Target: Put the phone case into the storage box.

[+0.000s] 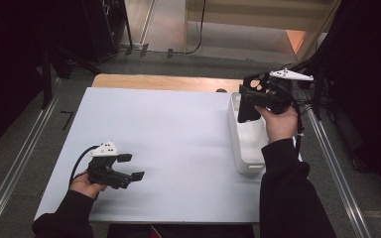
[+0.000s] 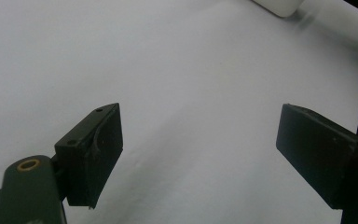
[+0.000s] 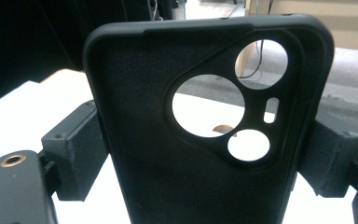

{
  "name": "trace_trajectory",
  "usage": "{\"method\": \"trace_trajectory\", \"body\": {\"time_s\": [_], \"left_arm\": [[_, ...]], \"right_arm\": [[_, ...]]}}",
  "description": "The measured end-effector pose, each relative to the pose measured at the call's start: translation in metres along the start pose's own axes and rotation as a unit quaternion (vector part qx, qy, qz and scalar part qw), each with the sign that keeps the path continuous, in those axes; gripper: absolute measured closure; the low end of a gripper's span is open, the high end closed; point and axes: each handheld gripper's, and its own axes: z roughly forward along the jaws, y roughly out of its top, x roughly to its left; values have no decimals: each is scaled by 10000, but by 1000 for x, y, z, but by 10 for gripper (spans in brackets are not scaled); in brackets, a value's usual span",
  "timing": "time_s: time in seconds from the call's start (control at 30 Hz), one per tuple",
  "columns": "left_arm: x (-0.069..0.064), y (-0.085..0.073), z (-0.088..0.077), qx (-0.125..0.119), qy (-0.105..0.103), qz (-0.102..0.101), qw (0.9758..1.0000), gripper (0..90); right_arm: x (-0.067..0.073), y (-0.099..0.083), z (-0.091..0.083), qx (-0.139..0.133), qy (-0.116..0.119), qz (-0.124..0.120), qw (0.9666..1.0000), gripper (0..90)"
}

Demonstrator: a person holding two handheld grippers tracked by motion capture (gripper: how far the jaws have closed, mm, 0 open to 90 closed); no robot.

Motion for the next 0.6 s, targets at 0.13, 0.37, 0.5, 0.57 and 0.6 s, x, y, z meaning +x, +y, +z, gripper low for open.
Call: {"method": "trace_trajectory", "body": {"time_s": [0.13, 0.37, 0.5, 0.57, 0.6], "left_arm": [[0, 0, 0, -36, -4, -7, 10000, 142], [0, 0, 1, 13, -23, 27, 10000, 142], [-1, 0, 1, 15, -21, 25, 10000, 142], [-1, 1, 2, 13, -54, 51, 10000, 143], [-1, 1, 2, 10, -71, 44, 10000, 142]], "right_arm": [[-6, 5, 4, -14, 5, 23, 10000, 122], [-19, 11, 16, 14, -168, 106, 9998, 122], [-23, 13, 25, 47, -208, 168, 9996, 122], [-24, 15, 30, 66, -276, 127, 9995, 121], [-24, 16, 32, 86, -300, 122, 9994, 121]]}}
